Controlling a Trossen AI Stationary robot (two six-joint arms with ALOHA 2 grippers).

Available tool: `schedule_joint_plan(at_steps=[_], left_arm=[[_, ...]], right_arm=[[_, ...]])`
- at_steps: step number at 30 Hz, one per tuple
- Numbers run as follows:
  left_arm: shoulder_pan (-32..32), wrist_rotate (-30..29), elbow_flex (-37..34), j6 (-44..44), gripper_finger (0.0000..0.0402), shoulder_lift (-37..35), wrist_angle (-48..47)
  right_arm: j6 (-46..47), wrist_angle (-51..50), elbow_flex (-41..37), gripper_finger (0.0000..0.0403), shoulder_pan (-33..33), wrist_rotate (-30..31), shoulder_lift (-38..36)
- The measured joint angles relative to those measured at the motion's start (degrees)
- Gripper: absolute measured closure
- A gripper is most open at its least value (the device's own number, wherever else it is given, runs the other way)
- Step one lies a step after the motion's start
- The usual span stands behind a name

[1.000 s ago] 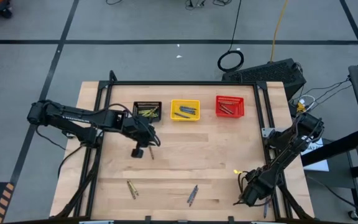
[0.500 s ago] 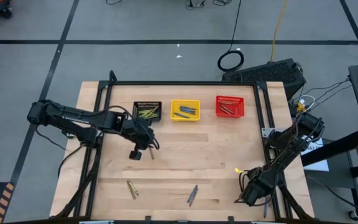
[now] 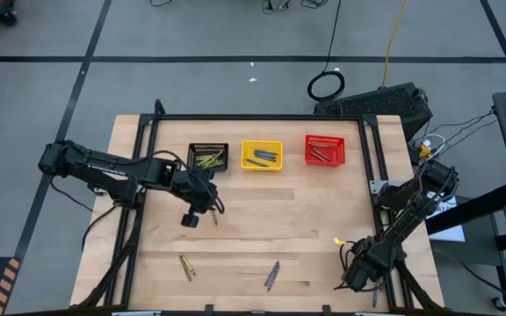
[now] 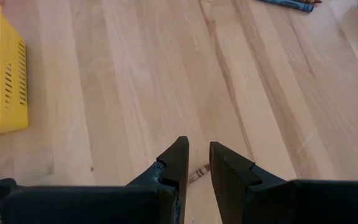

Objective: Sort crayons
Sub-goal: Put the blue crayon into the yellow bin

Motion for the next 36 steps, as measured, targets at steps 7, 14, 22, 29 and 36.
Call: schedule_joint_plan(at_steps=[7,14,22,29,36], left_arm=[[0.04,0.0,0.0,-0.01,0.0333,0.0,0.05],[0.04,0.0,0.0,-0.01,0.0333,0.0,0.06],[0.04,0.0,0.0,-0.01,0.0333,0.0,0.05],[0.04,0.0,0.02,0.02,0.0333,0.0,-0.61],[0.03,0.0,0.04,-0.4,0.0333,-0.02,-3.93]], right_arm=[[-4.6,-2.75,-0.06,0.0328,-0.6,1.8,0.0],[-5.78,-0.57,-0.06,0.0328,-2.82,6.82,0.0],[1.41,6.11,3.72,0.0328,-5.67,9.38,0.0],[10.04,13.66,9.47,0.0341,-3.67,12.38,-0.07],[17.5,16.89,10.17,0.0363,-0.38,19.4,1.46]])
